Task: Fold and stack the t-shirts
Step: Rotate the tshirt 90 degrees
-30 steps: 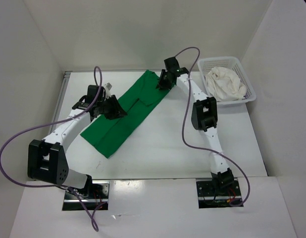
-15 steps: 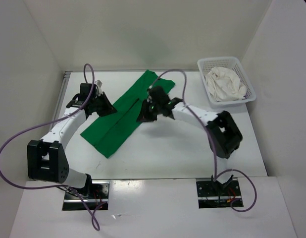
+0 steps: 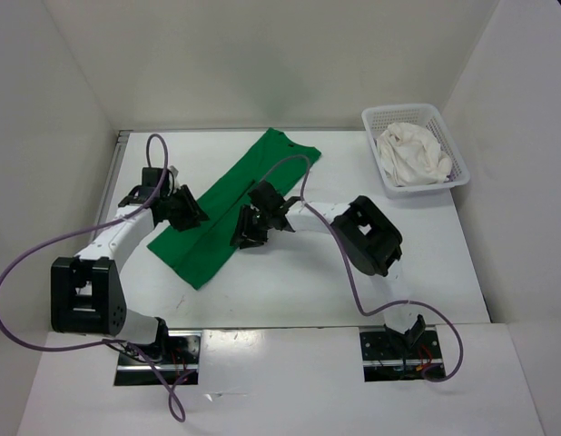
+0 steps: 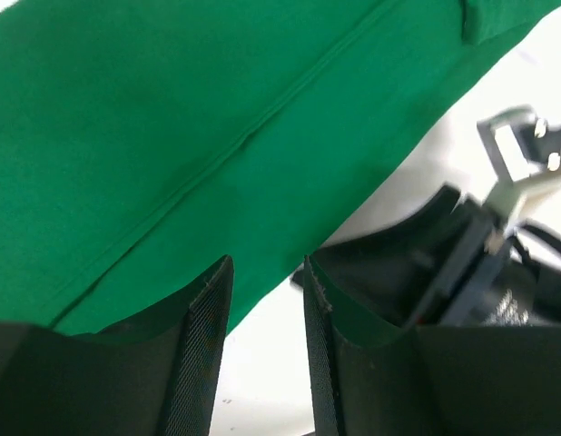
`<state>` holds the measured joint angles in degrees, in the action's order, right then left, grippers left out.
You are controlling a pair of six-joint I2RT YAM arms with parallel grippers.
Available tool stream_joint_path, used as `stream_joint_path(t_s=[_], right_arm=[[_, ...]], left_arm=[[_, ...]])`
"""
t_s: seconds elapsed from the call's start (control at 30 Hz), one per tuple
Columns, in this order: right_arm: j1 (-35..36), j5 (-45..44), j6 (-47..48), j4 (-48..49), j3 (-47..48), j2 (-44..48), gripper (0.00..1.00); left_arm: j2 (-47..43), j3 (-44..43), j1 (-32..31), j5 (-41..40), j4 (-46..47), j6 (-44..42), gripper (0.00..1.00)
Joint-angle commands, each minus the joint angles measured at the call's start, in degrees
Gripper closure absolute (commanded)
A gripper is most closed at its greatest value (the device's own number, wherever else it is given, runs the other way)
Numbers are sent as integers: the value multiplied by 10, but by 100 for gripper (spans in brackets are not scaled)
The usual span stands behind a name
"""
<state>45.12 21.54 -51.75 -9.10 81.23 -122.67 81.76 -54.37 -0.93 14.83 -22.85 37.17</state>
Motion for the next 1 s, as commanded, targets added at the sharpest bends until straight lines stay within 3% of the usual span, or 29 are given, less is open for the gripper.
stream_joint_path(t_s=[0.0,0.07,0.2,0.37,0.53,0.67,0.7,0.73,0.77,0.83,0.97], right_arm=[[1,-46,-19,8,32,-48,60],[1,-52,-24,8,32,-53,79],[-15,-52,-7,2,-15,-8,96],[-98,4,86,-37,-150,116,99],[-198,3,188,-146,-268,228,99],[-239,-4,176,-159,-331,320,84],[-239,-4,167,-159,-339,334,74],[-239,2,147,-159,-346,349,55],[-239,9,137,-152,-346,374,49],[-239,-2,110,-162,-363,396,44],[-239,-14,42,-176,-420,465,44]], left_arm=[[-27,3,1,0,9,-16,55],[-27,-2,1,-17,9,-21,55],[-27,-19,-12,-57,-7,-47,54],[-13,-25,-29,-54,-7,-47,53],[9,-5,-79,-19,-7,-42,53],[9,29,-122,15,-16,-22,51],[9,35,-130,20,-21,-22,51],[9,50,-137,37,-21,-16,49],[9,60,-150,50,-26,-16,48],[9,87,-161,82,-39,-10,47],[3,101,-216,111,-63,-3,45]])
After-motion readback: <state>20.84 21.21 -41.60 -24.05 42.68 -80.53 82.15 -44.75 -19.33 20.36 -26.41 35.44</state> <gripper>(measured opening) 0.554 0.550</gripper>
